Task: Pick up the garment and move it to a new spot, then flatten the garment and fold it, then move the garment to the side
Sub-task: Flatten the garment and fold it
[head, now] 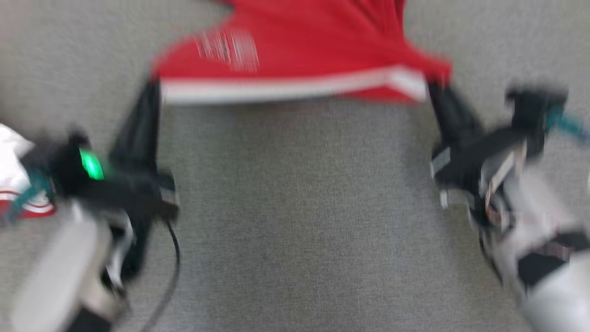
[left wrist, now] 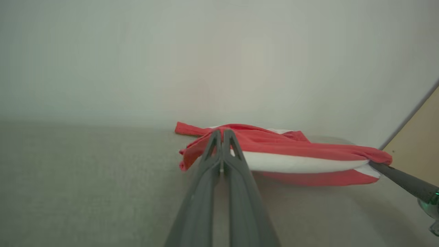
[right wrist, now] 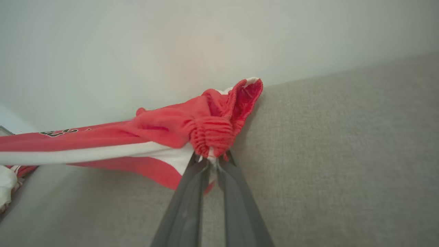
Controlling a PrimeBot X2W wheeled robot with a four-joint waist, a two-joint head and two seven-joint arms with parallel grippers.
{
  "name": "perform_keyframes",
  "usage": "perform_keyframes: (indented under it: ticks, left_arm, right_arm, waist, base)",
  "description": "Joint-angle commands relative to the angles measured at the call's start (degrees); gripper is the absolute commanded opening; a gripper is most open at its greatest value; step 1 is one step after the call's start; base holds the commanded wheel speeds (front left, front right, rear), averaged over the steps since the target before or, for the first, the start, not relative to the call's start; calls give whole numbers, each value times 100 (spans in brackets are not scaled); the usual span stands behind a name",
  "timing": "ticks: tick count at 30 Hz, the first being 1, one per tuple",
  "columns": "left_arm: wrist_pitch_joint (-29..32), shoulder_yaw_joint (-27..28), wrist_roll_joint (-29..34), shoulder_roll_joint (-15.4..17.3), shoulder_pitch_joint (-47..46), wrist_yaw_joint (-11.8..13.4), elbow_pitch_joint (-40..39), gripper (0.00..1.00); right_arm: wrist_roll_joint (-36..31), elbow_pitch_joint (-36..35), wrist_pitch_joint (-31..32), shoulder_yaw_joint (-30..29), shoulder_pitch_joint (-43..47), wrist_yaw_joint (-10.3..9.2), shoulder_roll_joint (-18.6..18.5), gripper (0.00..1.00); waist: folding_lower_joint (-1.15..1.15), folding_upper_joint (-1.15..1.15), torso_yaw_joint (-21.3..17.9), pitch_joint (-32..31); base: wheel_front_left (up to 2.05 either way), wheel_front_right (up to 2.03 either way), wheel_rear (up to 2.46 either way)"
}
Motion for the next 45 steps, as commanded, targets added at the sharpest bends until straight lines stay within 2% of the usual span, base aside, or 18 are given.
perform_keyframes:
  ticks: [1,4,5,6,9,14,17,22,25,29,35,39,45]
  left_arm:
    - [-18,175,32,-125,464,69,-165,0]
    - [-19,107,441,-232,1445,12,-294,0]
    - [-19,224,475,-448,1967,-68,-249,0]
    - [-19,227,663,-435,2184,-90,-174,0]
    - [-19,389,744,-569,2613,-72,-92,0]
    - [-20,799,989,-785,3598,-243,-1,0]
    - [-21,1105,1077,-922,4076,-267,30,0]
    - [-21,1671,1260,-1054,4610,-346,-11,0]
    - [-20,1800,1375,-1079,4717,-425,-7,0]
    - [-20,1846,1572,-1089,4587,-487,-109,0]
    - [114,1793,1797,-639,3985,-576,-357,0]
    - [607,1589,1903,-164,3196,-618,-543,0]
    - [1317,1007,1827,610,1655,-636,-487,0]
  right_arm:
    - [32,-154,-31,-88,486,-13,-58,0]
    - [-34,-430,-20,-307,1493,-13,-109,0]
    - [-77,-547,27,-459,2086,-13,-93,0]
    - [-77,-632,42,-547,2358,-13,-78,0]
    - [-188,-797,69,-667,2830,-14,-65,0]
    - [-392,-1237,266,-977,3930,-16,93,0]
    - [-499,-1664,490,-957,4526,-17,143,0]
    - [-597,-2426,852,-1019,5351,-19,282,0]
    - [-579,-2768,1126,-951,5732,-18,408,0]
    - [-627,-3064,1276,-916,5802,-15,588,0]
    - [-559,-3406,1392,-877,5533,-14,750,0]
    - [-495,-3483,1443,-829,5169,-14,836,0]
    - [-639,-3115,1230,-811,4245,-14,1031,0]
  waist:
    - [2,1,143,-607]
    - [2,1,214,-833]
    - [2,1,242,-978]
    - [2,1,268,-1053]
    - [2,1,277,-1199]
    - [2,1,314,-1603]
    - [2,1,306,-1838]
    - [2,1,298,-2068]
    - [2,1,271,-2081]
    - [2,1,180,-2032]
    - [2,1,-93,-1792]
    - [2,1,-370,-1434]
    - [2,1,-829,-710]
  base:
    - [0,0,0]
    - [0,0,0]
    - [0,0,0]
    - [0,0,0]
    - [0,0,0]
    - [0,0,0]
    - [0,0,0]
    - [0,0,0]
    - [0,0,0]
    - [0,0,0]
    - [0,0,0]
    - [0,0,0]
    - [0,0,0]
